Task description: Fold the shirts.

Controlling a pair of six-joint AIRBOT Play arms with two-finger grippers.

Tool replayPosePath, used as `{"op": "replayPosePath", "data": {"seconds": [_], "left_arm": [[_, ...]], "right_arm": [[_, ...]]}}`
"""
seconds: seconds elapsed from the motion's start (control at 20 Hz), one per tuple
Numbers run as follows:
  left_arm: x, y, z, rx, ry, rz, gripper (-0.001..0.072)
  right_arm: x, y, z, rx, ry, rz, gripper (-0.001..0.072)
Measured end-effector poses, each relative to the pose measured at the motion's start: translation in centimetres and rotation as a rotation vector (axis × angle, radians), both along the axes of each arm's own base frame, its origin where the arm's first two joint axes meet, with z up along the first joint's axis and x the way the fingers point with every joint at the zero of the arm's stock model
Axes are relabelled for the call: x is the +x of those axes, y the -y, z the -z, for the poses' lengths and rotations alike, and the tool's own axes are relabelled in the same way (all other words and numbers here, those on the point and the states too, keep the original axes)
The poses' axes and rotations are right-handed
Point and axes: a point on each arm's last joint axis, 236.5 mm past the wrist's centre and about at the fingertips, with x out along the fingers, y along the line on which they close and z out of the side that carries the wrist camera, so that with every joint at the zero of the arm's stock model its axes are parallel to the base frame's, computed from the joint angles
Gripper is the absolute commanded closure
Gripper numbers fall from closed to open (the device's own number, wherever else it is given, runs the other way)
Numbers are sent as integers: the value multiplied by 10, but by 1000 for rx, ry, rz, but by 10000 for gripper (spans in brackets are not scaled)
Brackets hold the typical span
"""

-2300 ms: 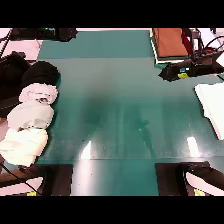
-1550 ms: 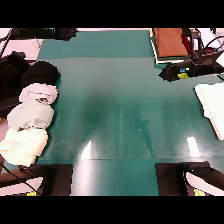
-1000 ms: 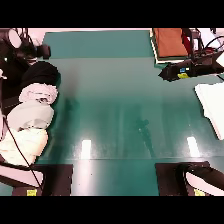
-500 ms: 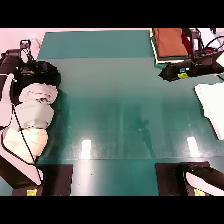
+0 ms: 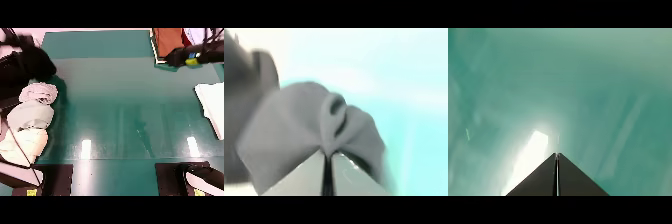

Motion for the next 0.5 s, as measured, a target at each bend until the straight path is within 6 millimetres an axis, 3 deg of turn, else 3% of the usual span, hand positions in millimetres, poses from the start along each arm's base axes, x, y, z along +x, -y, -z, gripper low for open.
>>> {"op": "replayPosePath", "data": {"seconds": [0.05, 0.15, 0.25, 0.35, 0.5], "left_arm": [[-15, 18, -45, 27, 81, 40, 689], [-52, 58, -112, 60, 190, 130, 689], [-89, 105, -152, 70, 253, 244, 689], [-118, 159, -163, 60, 256, 384, 688], [-151, 253, -135, 48, 182, 619, 686]], "right_arm": [[1, 0, -19, 7, 44, 0, 687], [0, 0, -56, 20, 127, 0, 688], [-3, 1, -91, 32, 206, 0, 687], [-9, 1, -121, 42, 275, 0, 687], [-18, 3, -156, 53, 357, 0, 688]]}}
